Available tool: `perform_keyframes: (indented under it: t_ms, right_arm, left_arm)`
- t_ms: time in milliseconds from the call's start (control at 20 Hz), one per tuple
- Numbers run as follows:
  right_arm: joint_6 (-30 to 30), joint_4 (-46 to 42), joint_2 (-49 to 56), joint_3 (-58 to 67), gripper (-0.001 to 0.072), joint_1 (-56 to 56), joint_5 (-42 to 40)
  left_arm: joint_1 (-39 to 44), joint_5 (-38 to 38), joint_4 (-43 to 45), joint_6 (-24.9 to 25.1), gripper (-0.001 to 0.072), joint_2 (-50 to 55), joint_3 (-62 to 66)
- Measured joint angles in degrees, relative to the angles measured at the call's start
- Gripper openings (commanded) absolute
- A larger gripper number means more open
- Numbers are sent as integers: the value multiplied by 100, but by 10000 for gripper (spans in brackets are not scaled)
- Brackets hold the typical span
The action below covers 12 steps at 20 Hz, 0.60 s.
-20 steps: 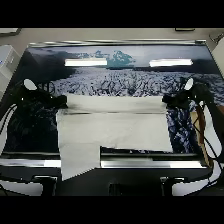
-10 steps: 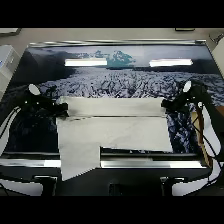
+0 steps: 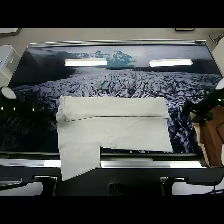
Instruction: Fold the clothes and pants, and hang the long-sleeved shirts on hangers.
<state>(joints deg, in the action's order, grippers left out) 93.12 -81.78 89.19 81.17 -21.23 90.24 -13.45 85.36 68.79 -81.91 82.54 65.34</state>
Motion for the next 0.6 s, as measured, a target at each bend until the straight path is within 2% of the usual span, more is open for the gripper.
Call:
perform_keyframes:
  t_ms: [200,300,600]
  right_arm:
    - [-210,181,-579,-907,575,-210,-22]
    - [-284,304,-728,-1158,574,-245,-37]
    - [-382,518,-870,-1394,569,-282,-22]
  left_arm:
    - [-321,-435,-9,507,476,-1226,-2337]
    - [-380,-616,-120,756,476,-1637,-3086]
    - [-334,-946,-597,1091,443,-2024,-3950]
